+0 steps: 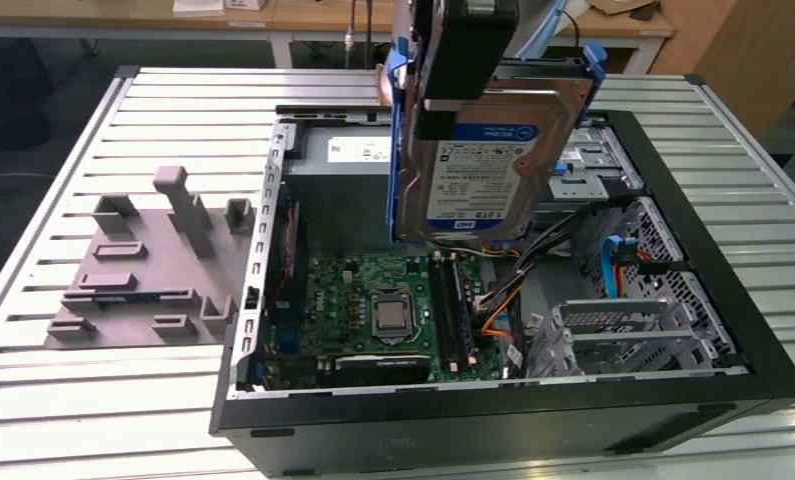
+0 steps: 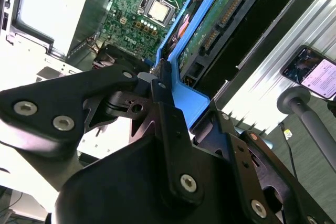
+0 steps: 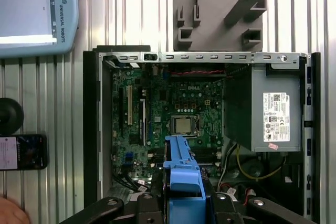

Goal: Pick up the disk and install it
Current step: 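Insert the disk into the insertion slot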

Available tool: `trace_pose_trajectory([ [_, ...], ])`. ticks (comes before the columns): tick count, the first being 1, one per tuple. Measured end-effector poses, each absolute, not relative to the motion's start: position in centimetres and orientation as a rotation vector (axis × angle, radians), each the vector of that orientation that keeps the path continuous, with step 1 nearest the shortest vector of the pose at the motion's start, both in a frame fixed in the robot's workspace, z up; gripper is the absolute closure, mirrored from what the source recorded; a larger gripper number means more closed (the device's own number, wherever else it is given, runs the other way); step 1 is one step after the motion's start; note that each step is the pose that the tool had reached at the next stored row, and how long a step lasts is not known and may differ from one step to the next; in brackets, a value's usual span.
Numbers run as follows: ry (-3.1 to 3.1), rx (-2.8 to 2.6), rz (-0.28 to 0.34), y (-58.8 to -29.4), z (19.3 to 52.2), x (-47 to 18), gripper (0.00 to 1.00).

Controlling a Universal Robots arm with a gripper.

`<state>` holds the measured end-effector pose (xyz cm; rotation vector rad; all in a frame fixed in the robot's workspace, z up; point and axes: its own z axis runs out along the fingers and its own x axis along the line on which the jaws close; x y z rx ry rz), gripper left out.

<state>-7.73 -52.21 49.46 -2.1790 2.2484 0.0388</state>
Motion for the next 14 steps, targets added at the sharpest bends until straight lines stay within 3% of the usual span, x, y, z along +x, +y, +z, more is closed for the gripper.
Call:
trace_pose_trajectory([
  [14,2.249,-2.179,0.039,-52.2,49.4,-6.5,0.64],
])
